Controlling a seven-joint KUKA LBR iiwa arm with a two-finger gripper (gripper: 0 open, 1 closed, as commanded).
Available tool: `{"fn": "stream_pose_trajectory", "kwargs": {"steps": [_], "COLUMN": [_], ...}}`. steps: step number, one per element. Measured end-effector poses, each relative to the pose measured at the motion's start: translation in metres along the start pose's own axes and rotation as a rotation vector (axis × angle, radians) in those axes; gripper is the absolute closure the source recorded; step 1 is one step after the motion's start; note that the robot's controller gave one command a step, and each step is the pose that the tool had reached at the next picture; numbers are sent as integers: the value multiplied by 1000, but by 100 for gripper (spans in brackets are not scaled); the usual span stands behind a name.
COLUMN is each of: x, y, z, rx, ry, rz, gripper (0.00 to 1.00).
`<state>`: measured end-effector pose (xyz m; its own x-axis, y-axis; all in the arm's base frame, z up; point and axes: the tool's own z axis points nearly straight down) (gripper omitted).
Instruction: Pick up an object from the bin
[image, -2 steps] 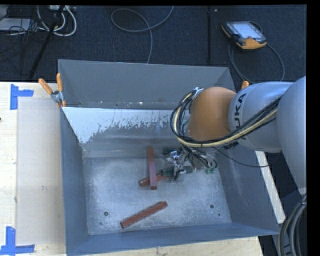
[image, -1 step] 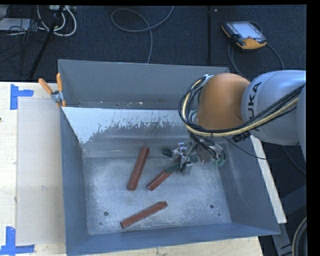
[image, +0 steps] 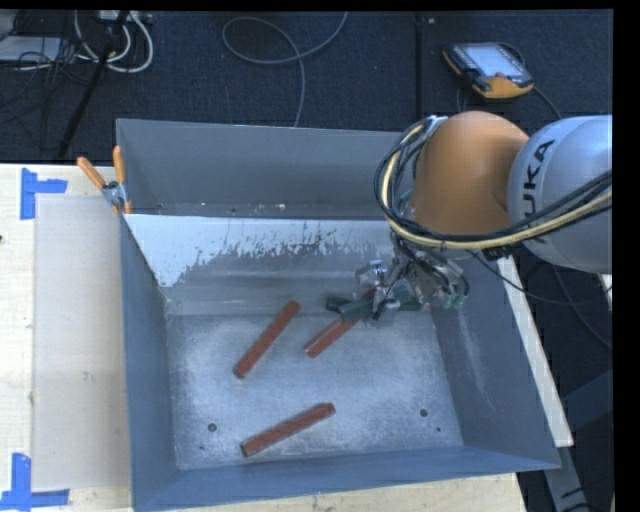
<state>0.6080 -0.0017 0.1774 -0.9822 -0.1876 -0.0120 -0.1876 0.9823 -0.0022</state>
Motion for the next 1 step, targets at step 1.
{"fn": "stream_pose_trajectory", "kwargs": {"steps": [1], "x": [-1], "y": [0], "z": [10], "rx": [1], "ry": [-3], "rz": [-43], "gripper": [100]}}
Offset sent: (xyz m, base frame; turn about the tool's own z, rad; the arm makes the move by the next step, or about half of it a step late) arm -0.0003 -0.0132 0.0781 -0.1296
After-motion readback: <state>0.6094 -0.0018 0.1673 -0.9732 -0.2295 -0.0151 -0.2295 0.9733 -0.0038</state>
